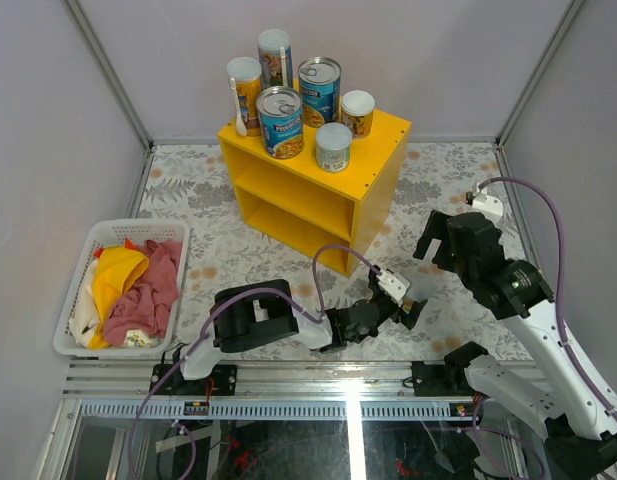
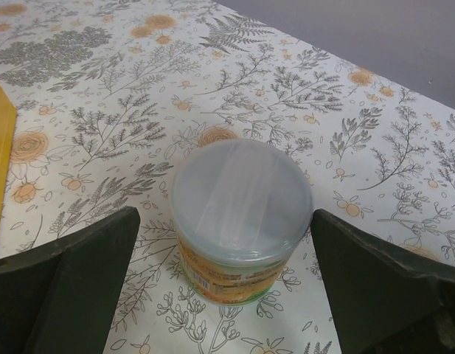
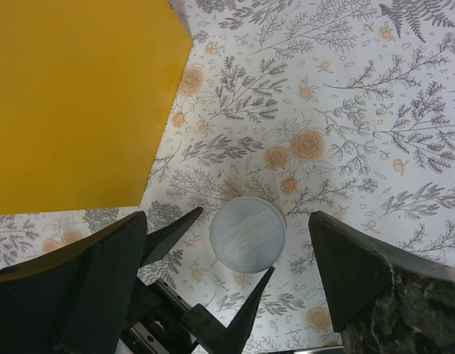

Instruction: Place and organize the canned foods onto the counter

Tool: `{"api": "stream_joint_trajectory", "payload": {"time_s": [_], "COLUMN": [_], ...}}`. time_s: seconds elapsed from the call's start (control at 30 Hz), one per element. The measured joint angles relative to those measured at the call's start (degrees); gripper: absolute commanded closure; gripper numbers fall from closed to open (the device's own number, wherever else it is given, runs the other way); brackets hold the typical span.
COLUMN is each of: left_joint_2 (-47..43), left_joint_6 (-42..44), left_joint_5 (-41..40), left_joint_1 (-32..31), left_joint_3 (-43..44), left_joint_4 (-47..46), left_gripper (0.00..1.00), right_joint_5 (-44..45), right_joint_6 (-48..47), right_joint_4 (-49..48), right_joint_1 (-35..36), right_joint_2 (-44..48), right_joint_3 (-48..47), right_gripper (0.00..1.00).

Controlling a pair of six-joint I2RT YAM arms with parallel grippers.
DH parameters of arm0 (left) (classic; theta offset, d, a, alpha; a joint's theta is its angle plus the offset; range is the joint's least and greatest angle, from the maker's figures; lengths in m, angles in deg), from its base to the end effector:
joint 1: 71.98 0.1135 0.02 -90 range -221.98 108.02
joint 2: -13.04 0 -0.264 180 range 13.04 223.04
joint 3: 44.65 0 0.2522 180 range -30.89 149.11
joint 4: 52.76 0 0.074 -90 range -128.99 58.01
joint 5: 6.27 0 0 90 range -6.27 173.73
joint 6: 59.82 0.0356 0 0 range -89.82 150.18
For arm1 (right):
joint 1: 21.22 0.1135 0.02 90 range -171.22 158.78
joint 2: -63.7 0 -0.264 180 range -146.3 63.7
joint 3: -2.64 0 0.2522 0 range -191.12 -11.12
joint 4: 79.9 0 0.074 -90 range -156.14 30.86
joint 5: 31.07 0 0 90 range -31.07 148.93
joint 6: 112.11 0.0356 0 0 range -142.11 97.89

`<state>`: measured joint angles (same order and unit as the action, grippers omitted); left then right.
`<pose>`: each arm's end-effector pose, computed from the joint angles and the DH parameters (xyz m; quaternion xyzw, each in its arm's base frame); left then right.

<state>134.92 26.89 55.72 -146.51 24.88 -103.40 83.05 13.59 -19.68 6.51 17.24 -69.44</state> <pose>0.1278 -0.3992 0.1349 0.2685 0.6641 -0.2893 0.6349 0.1424 0.0584 0.3535 0.1571 0.8570 0.0816 0.4839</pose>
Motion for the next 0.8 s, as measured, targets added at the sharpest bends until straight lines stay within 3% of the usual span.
{"api": "stream_joint_trajectory", "payload": {"time_s": [0.57, 0.7, 0.8], "left_joint_2": [5.7, 7.6, 8.1], "left_joint_6": [-1.0, -0.9, -0.9], "left_joint_5": [3.6, 3.6, 3.3], "left_joint_1": [0.9, 1.2, 1.4], "left_joint_3": [6.3, 8.0, 8.2], "left_joint_4": [-1.1, -1.4, -1.5], "left_gripper": [0.0, 0.06, 0.2], "right_joint_5": [-0.8, -0.7, -0.7], "right_joint_6": [-2.2, -2.7, -3.1], "right_joint_4": [-1.1, -1.1, -1.1], "right_joint_1": [0.0, 0.0, 0.0], "right_joint_2": [-0.6, -0.5, -0.3], "right_joint_3": [-0.2, -0.2, -0.2], "right_gripper": [0.02, 0.02, 0.02]}}
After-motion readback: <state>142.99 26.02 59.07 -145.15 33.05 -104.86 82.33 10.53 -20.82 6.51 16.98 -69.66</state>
